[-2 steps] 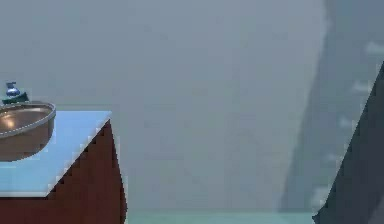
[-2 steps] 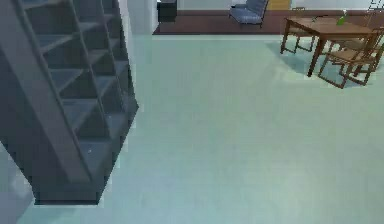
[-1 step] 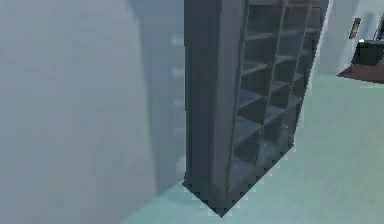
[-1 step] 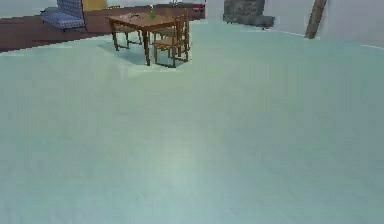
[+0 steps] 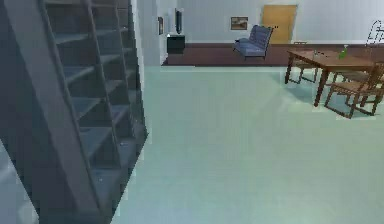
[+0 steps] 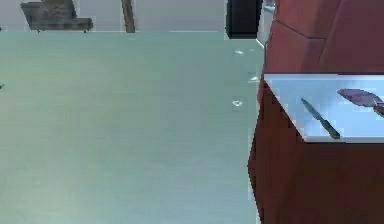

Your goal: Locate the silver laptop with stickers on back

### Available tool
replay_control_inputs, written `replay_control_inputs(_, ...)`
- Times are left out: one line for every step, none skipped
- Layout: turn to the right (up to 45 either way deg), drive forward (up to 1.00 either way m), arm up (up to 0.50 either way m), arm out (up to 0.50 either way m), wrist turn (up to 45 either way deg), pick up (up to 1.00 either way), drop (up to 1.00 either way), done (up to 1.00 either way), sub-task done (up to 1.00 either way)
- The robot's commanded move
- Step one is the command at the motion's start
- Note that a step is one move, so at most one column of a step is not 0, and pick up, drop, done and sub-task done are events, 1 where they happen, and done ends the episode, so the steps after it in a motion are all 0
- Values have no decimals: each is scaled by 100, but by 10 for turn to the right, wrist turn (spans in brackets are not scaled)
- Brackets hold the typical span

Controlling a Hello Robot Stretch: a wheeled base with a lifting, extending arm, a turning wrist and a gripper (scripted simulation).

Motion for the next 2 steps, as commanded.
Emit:
replay_control_inputs(450, 0, 0, 0, 0, 0, 0, 0, 0)
replay_control_inputs(90, 0, 0, 0, 0, 0, 0, 0, 0)
